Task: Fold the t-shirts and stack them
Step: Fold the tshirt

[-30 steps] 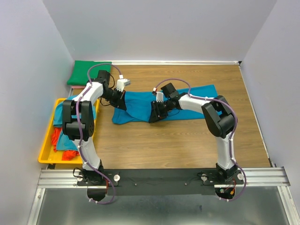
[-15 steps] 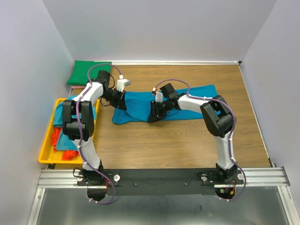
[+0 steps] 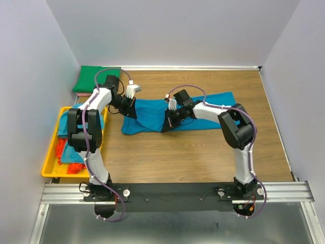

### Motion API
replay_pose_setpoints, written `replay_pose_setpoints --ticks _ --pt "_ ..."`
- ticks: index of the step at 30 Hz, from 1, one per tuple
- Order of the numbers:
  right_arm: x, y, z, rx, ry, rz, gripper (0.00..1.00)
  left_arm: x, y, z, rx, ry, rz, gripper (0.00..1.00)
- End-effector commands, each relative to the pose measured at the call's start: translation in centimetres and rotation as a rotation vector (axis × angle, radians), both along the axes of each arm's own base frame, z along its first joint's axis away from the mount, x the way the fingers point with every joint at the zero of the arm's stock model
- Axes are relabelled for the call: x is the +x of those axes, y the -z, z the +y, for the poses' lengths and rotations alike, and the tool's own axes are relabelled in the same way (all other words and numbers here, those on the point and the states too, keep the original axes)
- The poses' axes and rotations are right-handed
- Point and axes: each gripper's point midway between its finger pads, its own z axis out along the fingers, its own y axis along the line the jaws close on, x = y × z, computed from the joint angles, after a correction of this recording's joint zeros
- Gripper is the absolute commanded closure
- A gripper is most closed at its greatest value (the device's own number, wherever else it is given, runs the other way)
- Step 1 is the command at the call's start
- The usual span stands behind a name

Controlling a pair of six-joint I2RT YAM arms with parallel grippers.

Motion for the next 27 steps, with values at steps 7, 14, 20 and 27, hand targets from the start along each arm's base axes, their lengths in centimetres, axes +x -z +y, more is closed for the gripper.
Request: replay_pose_setpoints --ticks 7,14,20,27 --pt "4.5 -6.5 0.5 0.097 0.002 -0.192 0.99 3.1 -3.0 -1.0 -0.067 0.001 -0.06 1.0" --pt "7.7 -5.6 -0.3 0.098 0.042 -0.202 0.99 6.3 -2.6 -1.0 -0.06 -0.005 -0.094 1.0" --pt "10.2 -5.2 -1.4 0.106 0.08 -0.205 1.0 9.9 -3.3 -1.5 -0.089 -0.011 -0.155 1.0" --pt "11.4 -4.8 -1.6 0.117 0.097 -0.196 0.99 13.0 -2.7 -1.7 -0.096 -0.022 -0.191 1.0"
